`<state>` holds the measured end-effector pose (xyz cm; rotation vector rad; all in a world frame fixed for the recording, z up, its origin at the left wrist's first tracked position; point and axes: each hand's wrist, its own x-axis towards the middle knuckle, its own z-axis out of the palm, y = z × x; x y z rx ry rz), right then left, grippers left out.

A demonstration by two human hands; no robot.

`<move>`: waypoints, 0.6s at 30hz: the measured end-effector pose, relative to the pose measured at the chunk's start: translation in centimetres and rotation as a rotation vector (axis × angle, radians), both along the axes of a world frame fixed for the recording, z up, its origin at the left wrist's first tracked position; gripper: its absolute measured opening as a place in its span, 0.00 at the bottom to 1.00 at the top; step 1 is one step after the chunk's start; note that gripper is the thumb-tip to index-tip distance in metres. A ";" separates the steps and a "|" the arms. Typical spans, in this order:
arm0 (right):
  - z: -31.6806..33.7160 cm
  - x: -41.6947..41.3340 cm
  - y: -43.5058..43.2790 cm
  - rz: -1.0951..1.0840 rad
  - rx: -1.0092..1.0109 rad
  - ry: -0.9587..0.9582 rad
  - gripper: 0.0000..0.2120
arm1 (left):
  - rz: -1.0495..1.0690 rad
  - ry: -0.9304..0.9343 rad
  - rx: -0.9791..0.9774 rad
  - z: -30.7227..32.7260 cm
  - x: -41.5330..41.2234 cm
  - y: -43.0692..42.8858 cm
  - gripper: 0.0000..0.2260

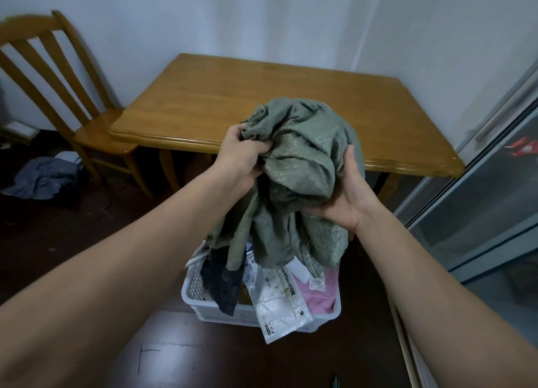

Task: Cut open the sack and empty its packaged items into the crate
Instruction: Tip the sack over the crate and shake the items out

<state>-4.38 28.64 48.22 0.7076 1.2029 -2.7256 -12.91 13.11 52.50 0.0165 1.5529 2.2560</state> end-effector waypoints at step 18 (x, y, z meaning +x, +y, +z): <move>3.9 0.5 0.4 0.011 0.113 0.076 0.37 | -0.003 0.043 0.093 3.3 0.9 0.4 0.16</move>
